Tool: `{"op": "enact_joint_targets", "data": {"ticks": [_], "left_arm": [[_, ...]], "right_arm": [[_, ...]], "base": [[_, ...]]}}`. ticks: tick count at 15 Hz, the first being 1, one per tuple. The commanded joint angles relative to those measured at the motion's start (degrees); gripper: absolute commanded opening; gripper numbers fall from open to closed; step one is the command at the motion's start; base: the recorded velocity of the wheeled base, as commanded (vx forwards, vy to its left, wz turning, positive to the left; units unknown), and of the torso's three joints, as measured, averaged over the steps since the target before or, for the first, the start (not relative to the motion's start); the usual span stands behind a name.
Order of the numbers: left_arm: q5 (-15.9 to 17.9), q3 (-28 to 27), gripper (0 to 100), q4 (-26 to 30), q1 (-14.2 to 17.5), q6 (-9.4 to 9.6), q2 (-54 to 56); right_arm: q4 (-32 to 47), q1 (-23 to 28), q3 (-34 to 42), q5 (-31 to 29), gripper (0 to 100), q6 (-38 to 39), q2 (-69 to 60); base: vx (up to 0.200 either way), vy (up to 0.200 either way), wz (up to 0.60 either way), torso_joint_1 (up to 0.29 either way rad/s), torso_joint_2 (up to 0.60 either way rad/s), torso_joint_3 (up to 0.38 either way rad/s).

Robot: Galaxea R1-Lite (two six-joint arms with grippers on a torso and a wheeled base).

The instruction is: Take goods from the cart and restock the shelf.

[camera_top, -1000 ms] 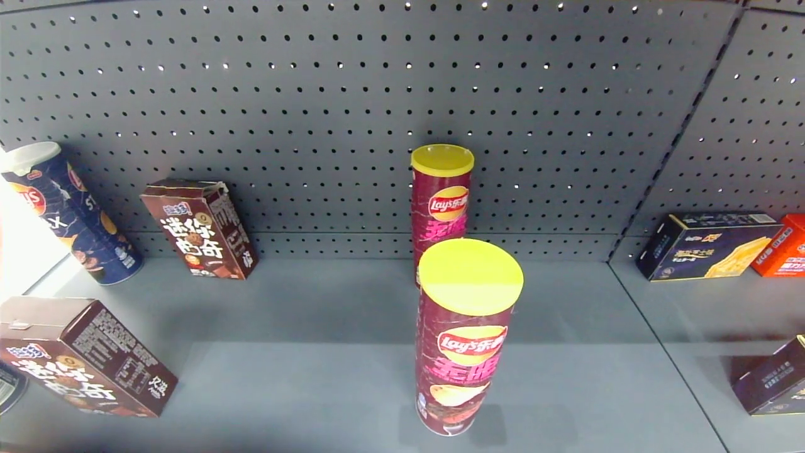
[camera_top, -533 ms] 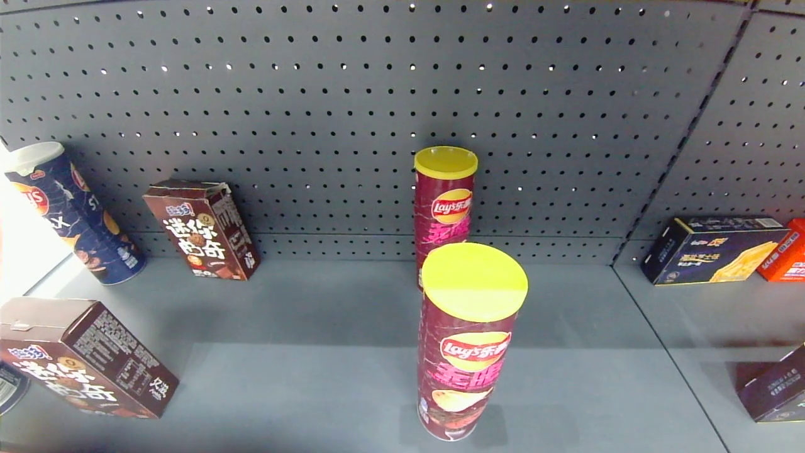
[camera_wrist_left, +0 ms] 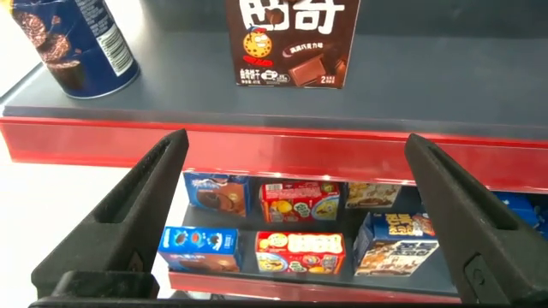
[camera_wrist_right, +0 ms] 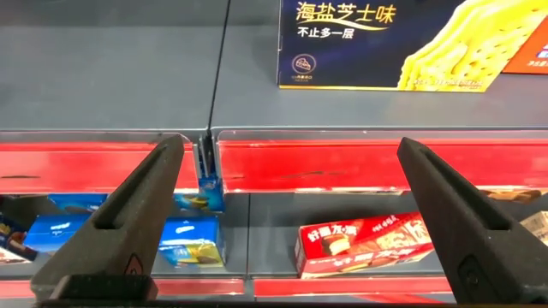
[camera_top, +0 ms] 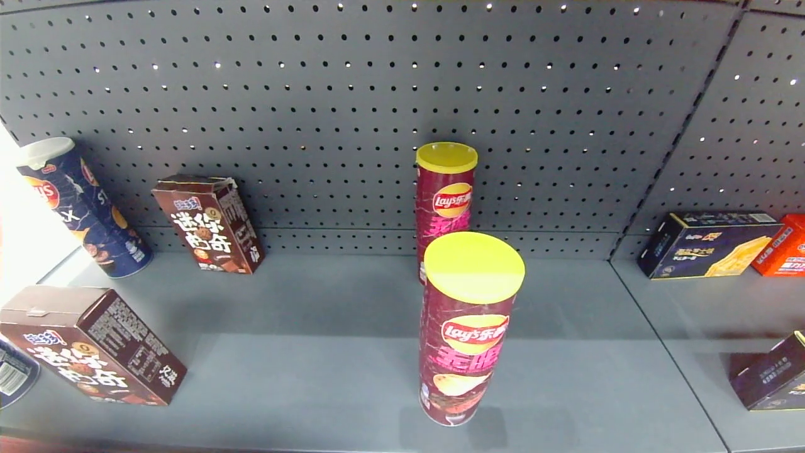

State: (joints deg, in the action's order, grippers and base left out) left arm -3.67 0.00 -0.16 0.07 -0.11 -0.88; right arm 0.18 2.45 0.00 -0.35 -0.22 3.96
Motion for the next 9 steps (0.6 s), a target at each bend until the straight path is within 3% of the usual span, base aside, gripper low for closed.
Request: {"op": "enact_joint_targets", "data": {"ticks": [1,9], "left_arm": [[-0.02,0.00,100,-0.02,0.01,-0.07,0.00],[0.68,0.00,100,-0.02,-0.07,0.29,0.00]], "right_arm": [[-0.01,0.01,0.00,0.00,100,-0.04,0.08],[-0.01,0.01,0.00,0.00,100,0.04,0.08]], "base": [[0.000,0.000,0.00,0.000,0.00,0.000],[0.000,0.000,0.00,0.000,0.00,0.000]]}}
